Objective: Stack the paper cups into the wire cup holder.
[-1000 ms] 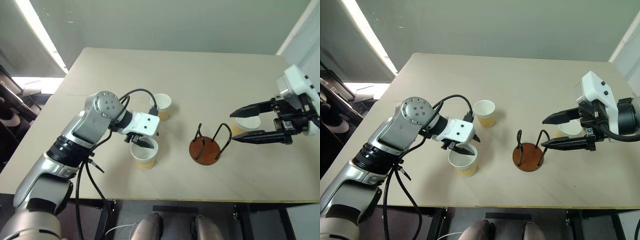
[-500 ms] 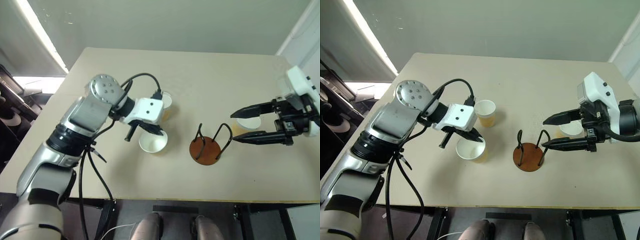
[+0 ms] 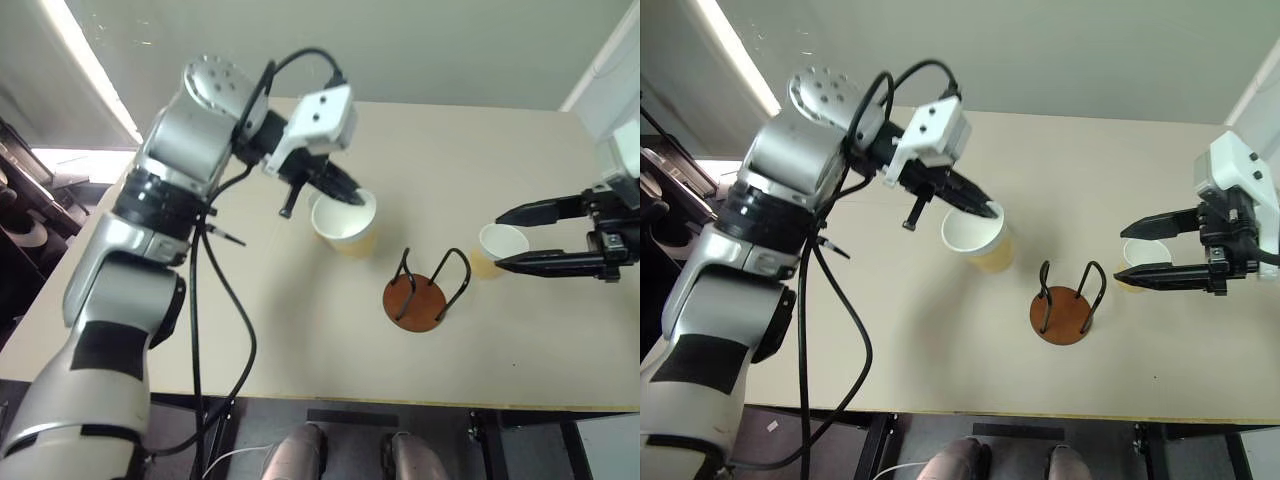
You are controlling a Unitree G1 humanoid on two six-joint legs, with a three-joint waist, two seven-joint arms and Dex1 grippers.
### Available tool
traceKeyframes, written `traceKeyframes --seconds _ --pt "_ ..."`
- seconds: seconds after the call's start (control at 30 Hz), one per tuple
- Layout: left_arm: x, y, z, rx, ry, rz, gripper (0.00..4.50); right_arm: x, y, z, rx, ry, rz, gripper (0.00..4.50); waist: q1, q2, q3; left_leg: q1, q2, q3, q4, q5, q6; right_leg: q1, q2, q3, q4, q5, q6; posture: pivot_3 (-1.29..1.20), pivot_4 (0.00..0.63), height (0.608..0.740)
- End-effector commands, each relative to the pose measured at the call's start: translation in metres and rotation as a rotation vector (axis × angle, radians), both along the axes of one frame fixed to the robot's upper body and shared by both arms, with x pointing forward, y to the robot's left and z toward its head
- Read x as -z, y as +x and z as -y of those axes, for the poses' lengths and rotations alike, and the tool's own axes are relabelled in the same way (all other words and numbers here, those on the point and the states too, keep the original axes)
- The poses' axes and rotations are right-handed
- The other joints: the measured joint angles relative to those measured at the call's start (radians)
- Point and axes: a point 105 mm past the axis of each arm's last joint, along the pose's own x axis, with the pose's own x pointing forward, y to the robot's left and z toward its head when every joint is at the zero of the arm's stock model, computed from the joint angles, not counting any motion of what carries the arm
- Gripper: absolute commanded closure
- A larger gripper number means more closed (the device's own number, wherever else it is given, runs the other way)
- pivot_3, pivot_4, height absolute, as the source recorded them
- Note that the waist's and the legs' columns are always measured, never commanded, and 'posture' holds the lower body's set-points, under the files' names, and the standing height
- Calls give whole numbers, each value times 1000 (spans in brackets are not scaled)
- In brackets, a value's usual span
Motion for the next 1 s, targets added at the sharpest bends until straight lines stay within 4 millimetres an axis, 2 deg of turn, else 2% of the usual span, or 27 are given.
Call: traceKeyframes --seconds 0.03,0.2,0.53,0.77,1.0 --pt "-22 -8 14 85 -37 -1 4485 -17 -7 5 30 -4 60 1310 1 0 0 0 0 0 0 0 0 0 0 0 0 0 0 0 150 740" --pt "-34 -11 37 140 -58 -27 4485 -16 -15 10 61 -11 45 1310 6 0 0 -4 0 0 0 0 1 -2 0 0 -3 1 2 0 150 740" --pt "-26 -22 78 250 -18 -80 4485 -5 -28 16 135 -4 33 1310 19 -1 1 -9 0 4 3 -2 3 -4 -1 0 -6 2 5 0 150 740" --pt "-21 -25 94 292 6 -75 4485 -2 -35 17 173 4 40 1310 21 -1 1 -10 0 5 8 -2 4 -3 -1 1 -4 2 7 0 150 740" --pt "-2 -24 99 314 57 -73 4485 0 -42 17 200 9 40 1310 22 -1 1 -11 0 6 16 -4 7 -2 0 2 -4 4 10 0 150 740"
